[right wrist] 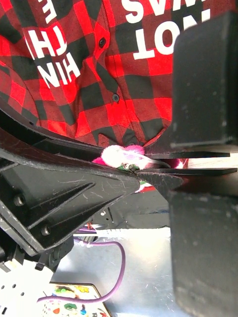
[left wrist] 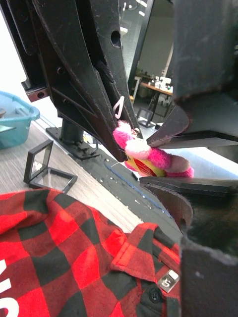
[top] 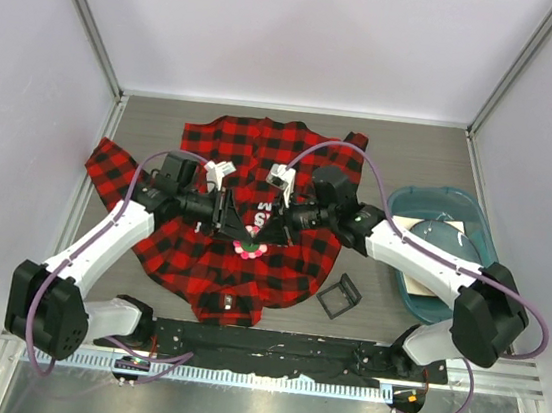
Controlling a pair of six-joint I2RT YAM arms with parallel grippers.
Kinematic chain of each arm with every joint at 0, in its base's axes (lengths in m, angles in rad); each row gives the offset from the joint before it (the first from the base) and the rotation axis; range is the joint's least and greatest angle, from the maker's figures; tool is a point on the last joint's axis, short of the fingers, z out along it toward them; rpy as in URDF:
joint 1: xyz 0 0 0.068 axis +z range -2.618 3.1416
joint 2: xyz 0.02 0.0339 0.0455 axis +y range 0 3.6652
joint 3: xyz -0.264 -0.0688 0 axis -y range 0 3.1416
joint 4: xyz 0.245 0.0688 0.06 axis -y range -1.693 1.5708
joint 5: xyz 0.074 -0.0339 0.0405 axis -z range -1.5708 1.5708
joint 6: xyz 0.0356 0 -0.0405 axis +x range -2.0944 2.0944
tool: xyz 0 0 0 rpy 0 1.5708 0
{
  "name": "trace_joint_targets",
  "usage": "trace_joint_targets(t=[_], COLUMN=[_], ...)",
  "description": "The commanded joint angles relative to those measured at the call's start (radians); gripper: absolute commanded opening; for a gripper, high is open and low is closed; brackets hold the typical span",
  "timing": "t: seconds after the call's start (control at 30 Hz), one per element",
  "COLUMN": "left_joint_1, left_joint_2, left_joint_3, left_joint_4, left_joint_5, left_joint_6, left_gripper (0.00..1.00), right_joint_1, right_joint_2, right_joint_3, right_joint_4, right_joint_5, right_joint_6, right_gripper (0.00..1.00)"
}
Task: Remove the brooch from the garment
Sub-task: Close the brooch.
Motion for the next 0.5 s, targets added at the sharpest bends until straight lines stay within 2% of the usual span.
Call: trace_joint_targets(t=[0.0, 0.47], left_joint_1=[-0.033, -0.066], left_joint_2=[-0.013, 0.01], left_joint_3=[0.055, 0.072], left_joint_4=[0.002, 0.006], left_joint_5=[-0.143, -0.14], left_joint_6=[-0.012, 0.008], left_gripper=[0.29, 0.38], right_joint_1=[0.064, 0.062], right_joint_2=[0.013, 0.063], right_joint_3=[0.081, 0.164], right_joint_4=[0.074, 0.021], right_joint_5=[-0.058, -0.049], right_joint_6=[-0.02, -0.03], right_gripper=[0.01, 0.01])
